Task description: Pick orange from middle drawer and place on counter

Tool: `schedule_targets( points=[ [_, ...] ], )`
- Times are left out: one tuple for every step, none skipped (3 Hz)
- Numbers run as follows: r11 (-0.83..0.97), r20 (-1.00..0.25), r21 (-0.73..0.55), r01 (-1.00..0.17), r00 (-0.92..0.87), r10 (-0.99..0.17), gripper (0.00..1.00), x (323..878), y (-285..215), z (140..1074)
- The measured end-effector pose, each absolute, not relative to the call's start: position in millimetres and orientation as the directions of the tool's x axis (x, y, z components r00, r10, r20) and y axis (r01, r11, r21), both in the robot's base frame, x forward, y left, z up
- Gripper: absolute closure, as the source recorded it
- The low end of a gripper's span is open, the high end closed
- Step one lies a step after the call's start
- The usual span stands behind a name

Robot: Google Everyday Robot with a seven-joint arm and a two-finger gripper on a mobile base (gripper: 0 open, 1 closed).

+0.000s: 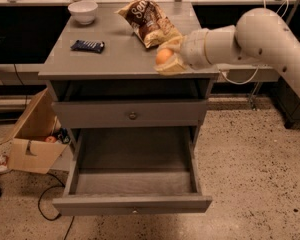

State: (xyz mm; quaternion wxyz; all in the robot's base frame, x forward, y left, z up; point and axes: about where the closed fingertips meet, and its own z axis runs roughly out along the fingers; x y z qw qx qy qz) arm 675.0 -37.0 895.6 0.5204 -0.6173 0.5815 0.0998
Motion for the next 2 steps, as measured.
schedule_targets(
  points=[
    [0.358,-0.774,-0.494,-0.793,0.213,-0.596,1.0,723,-42,918],
    [0.48,-0.834,-0.403,-0.779,0.096,-0.543,1.0,772,-48,919]
  ],
)
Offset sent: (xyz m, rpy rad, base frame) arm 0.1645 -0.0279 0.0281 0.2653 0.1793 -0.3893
